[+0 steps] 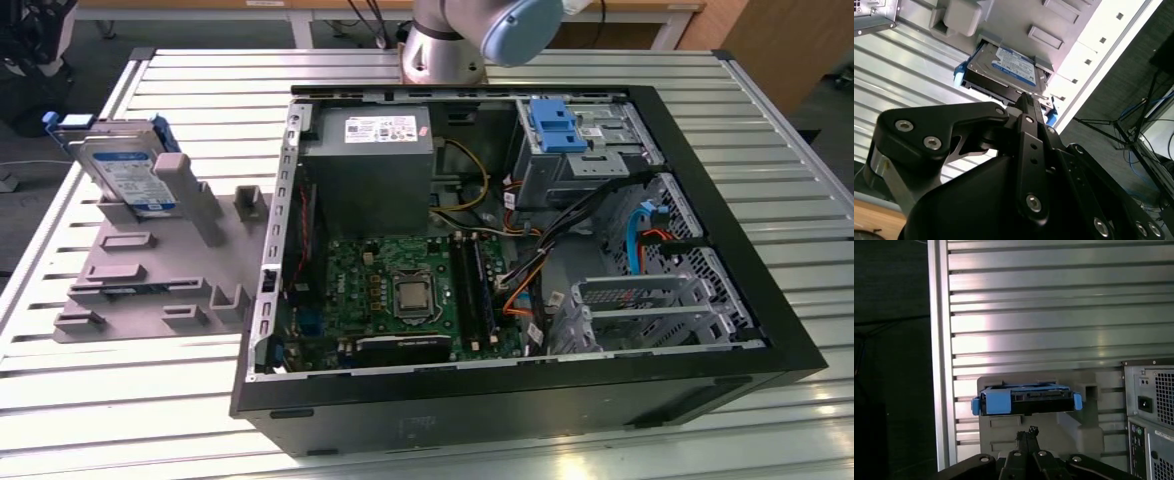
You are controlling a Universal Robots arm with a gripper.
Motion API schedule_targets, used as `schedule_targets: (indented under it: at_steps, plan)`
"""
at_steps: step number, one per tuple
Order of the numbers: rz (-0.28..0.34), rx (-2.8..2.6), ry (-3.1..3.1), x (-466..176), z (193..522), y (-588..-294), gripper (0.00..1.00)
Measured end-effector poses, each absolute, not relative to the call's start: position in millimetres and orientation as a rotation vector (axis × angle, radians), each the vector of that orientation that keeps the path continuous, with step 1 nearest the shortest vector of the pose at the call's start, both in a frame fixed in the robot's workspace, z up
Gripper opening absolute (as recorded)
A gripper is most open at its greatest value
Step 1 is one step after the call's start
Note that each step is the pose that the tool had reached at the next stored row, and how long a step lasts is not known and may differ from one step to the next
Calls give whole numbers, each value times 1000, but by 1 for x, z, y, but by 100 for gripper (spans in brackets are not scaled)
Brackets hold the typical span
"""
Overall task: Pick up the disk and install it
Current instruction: 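Reach for the disk, then pick up the disk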
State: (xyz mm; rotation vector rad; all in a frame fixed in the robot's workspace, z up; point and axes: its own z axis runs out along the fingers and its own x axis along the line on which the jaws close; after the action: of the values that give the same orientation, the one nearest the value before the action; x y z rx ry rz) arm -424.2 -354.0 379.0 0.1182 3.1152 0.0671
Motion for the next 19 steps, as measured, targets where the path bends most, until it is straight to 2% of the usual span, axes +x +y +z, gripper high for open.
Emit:
schedule_targets:
  at_steps: [4, 19]
  plan:
    - [67, 118, 3116, -433, 377, -345, 11]
    - [67, 118, 3116, -438, 377, -345, 11]
